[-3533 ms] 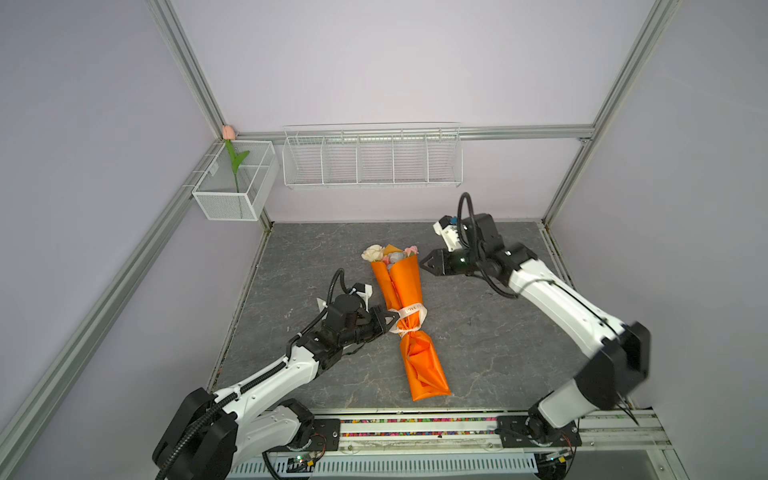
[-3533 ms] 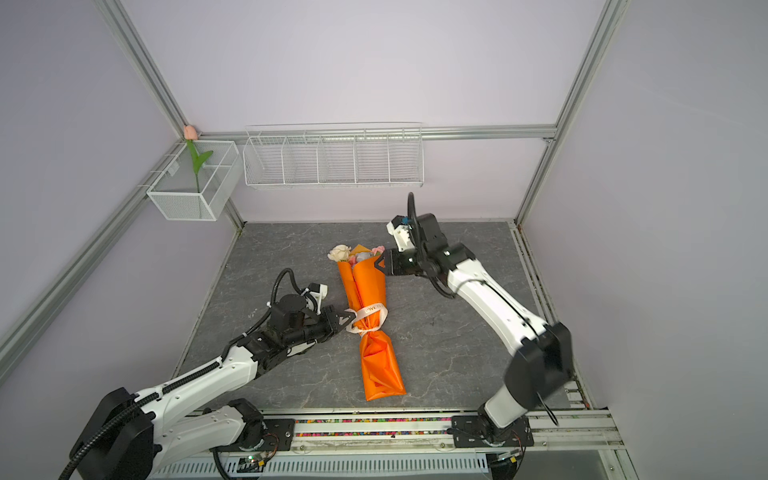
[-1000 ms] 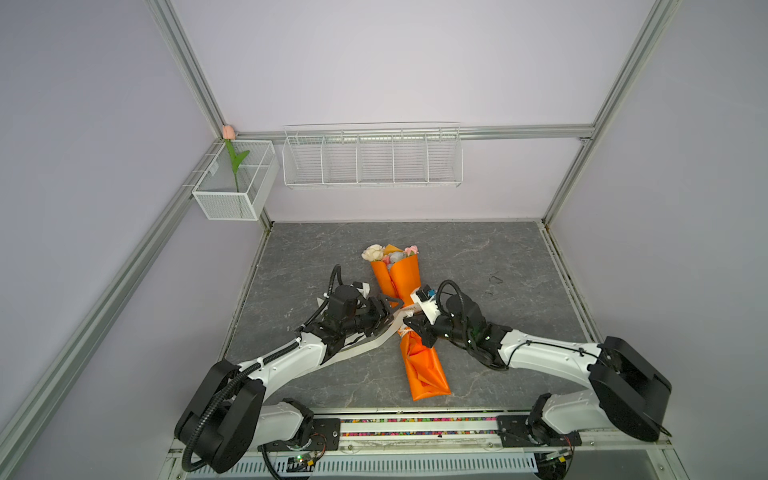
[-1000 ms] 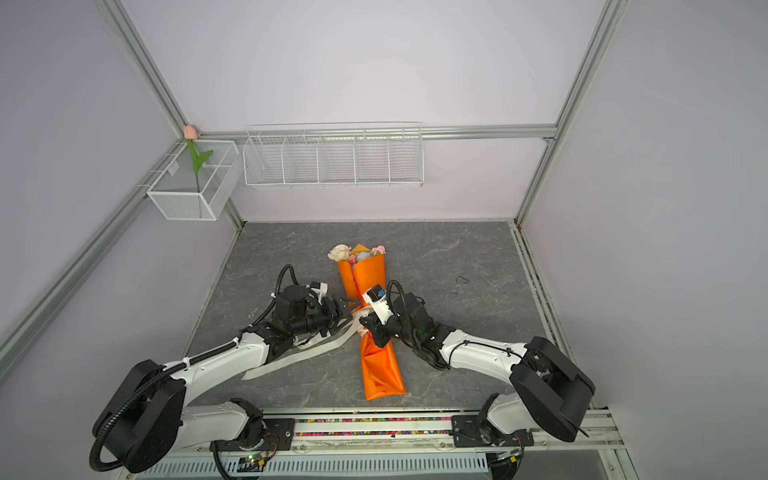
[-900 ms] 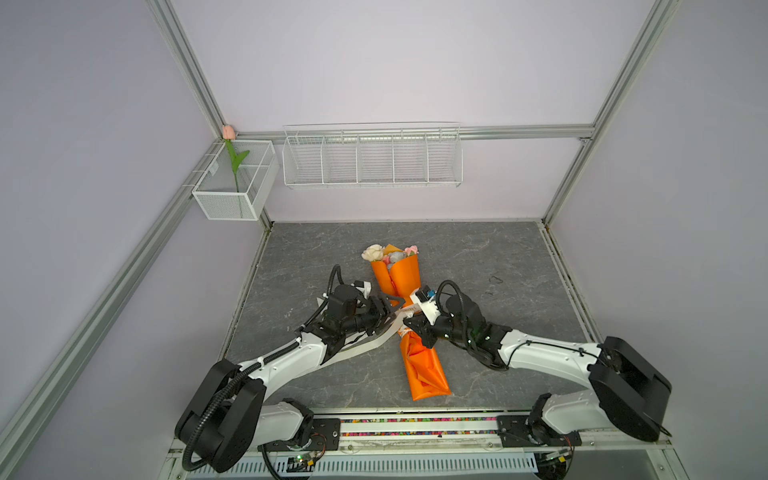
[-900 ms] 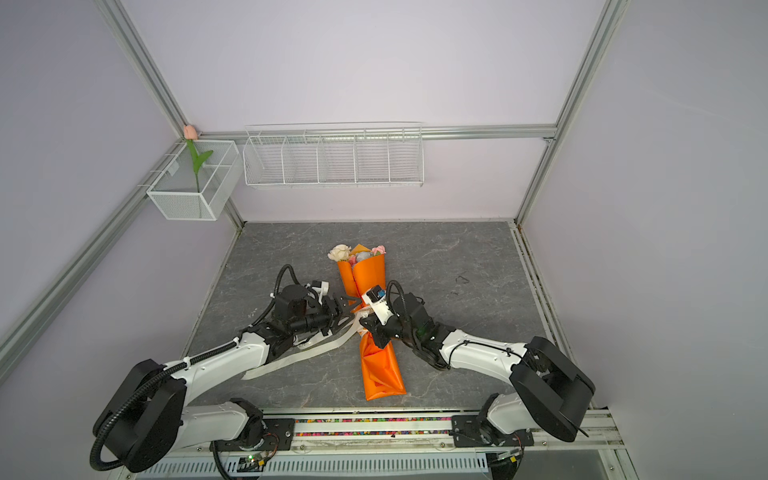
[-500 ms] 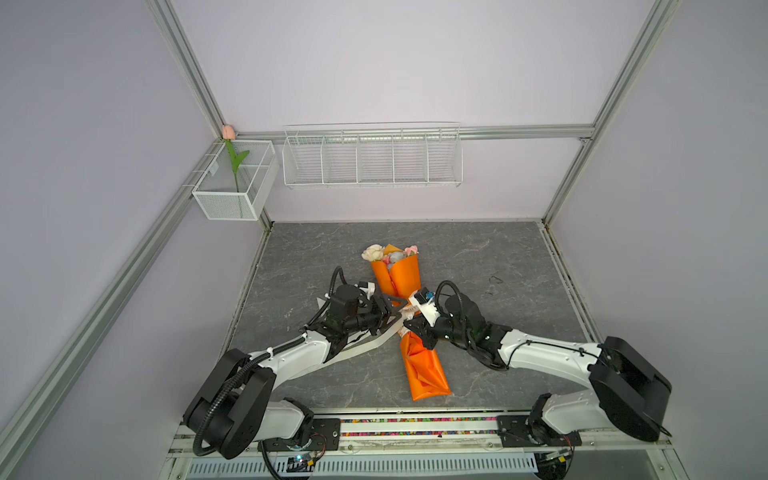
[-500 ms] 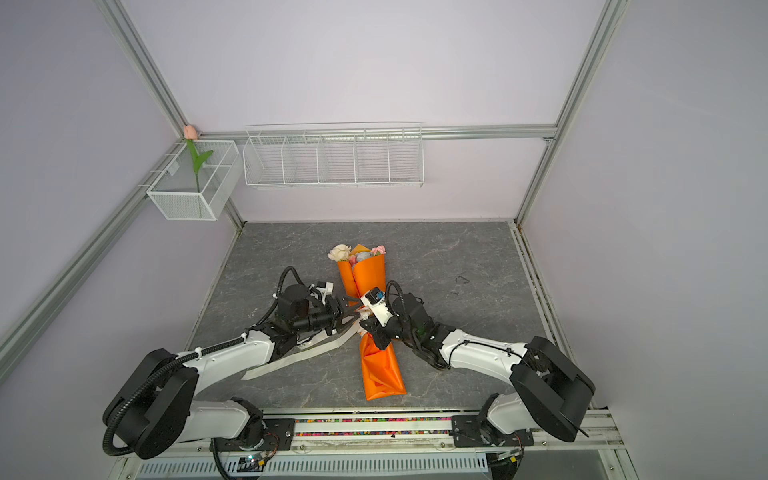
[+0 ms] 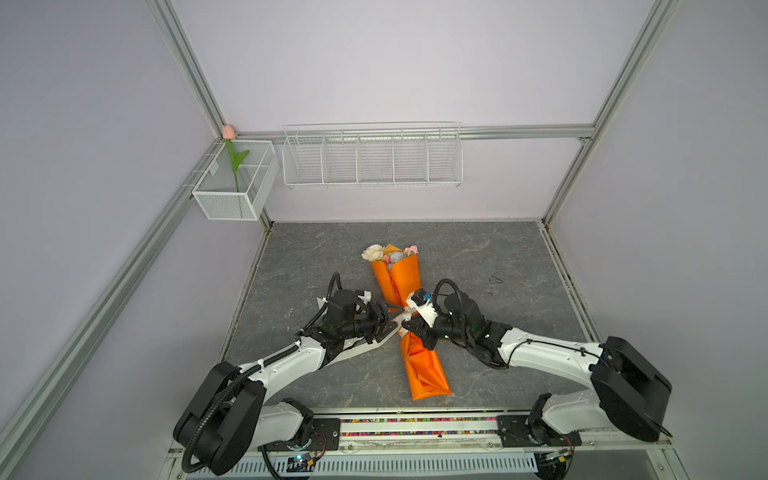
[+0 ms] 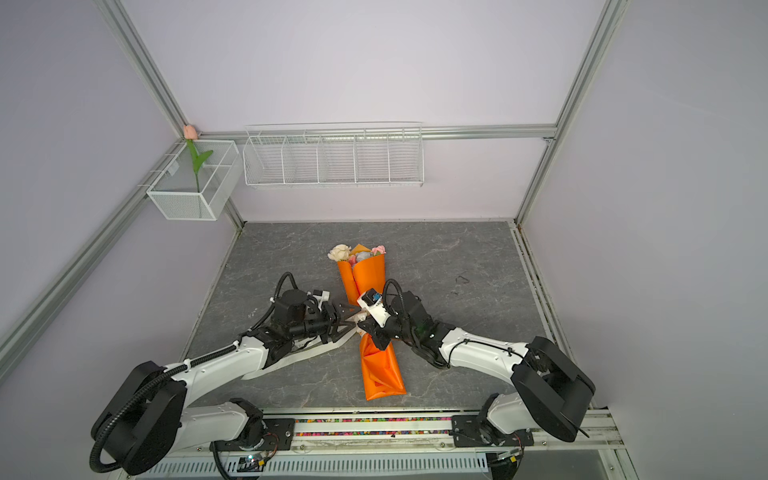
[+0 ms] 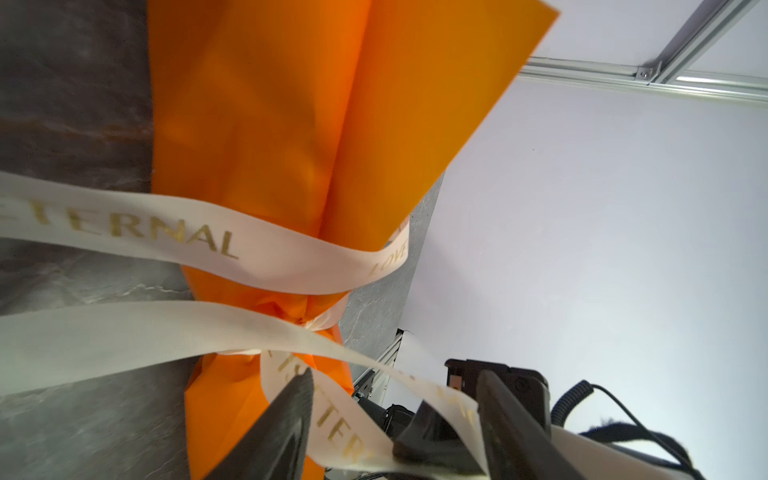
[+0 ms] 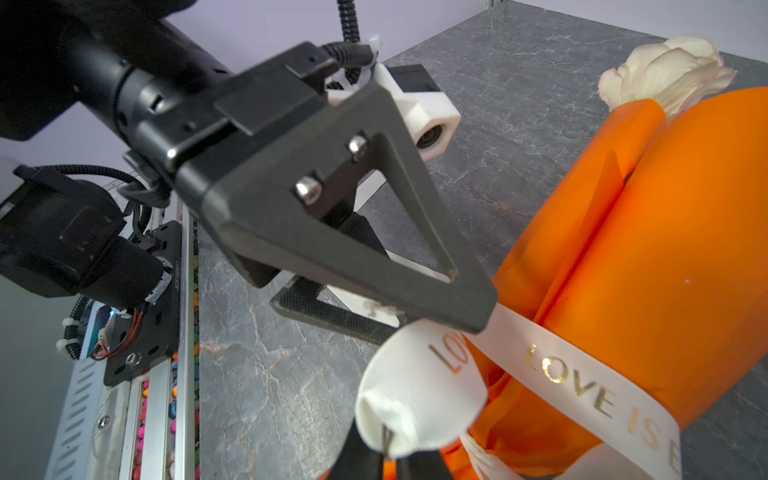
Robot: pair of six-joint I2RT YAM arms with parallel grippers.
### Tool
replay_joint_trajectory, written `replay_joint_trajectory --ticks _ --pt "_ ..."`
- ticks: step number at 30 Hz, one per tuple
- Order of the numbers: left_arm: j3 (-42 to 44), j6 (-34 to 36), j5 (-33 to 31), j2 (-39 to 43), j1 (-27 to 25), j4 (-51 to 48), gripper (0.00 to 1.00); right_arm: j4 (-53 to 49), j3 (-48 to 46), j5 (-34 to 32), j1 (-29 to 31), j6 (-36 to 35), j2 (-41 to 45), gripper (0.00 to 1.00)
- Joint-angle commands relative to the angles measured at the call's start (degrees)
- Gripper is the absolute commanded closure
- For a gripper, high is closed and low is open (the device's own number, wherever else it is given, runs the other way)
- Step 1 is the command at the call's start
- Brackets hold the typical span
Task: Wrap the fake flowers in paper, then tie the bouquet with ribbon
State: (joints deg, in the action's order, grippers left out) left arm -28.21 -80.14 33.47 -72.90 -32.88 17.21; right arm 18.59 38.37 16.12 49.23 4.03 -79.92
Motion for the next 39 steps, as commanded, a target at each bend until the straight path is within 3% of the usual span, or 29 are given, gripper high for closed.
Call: replay_joint_trajectory --ticks 1,11,15,20,24,30,34,36,39 --pt "-1.91 -1.22 0.35 -0.35 0.19 2.17 0.43 -2.16 1.55 2.48 0.09 -3.53 1.85 0.89" --pt "-1.58 -2.15 0.52 -1.18 0.19 6.08 0.99 -5.05 1.08 2.35 0.15 -4.51 3.50 0.87" --pt "-2.39 -2.16 1.22 -0.99 0.19 7.86 1.00 -7.89 1.40 0.62 0.02 -3.05 4.03 0.83" --pt "-5.81 2.86 1.76 0.13 0.03 2.26 1.00 -18.64 6.09 -3.93 -1.04 3.85 5.93 0.49" --pt "-7.52 4.75 1.72 0.68 0.05 -0.86 1.00 -22.96 7.88 -4.41 -1.59 7.81 6.84 0.37" --pt "-9.43 5.91 2.63 0.26 -0.16 -1.68 1.00 -23.86 13.42 1.85 -1.86 13.37 2.93 0.32" --pt "-10.09 6.04 3.11 -0.57 -1.13 -1.70 1.00 -25.81 17.80 1.94 -1.81 19.94 -1.54 0.28" --pt "-10.04 6.03 2.68 -0.81 -1.46 -1.89 1.00 -23.91 18.07 2.15 -1.66 23.13 -3.14 0.31" --pt "-9.63 5.70 2.30 -0.79 -1.62 -1.53 1.00 -21.44 17.54 2.87 -1.27 27.24 -4.35 0.46"
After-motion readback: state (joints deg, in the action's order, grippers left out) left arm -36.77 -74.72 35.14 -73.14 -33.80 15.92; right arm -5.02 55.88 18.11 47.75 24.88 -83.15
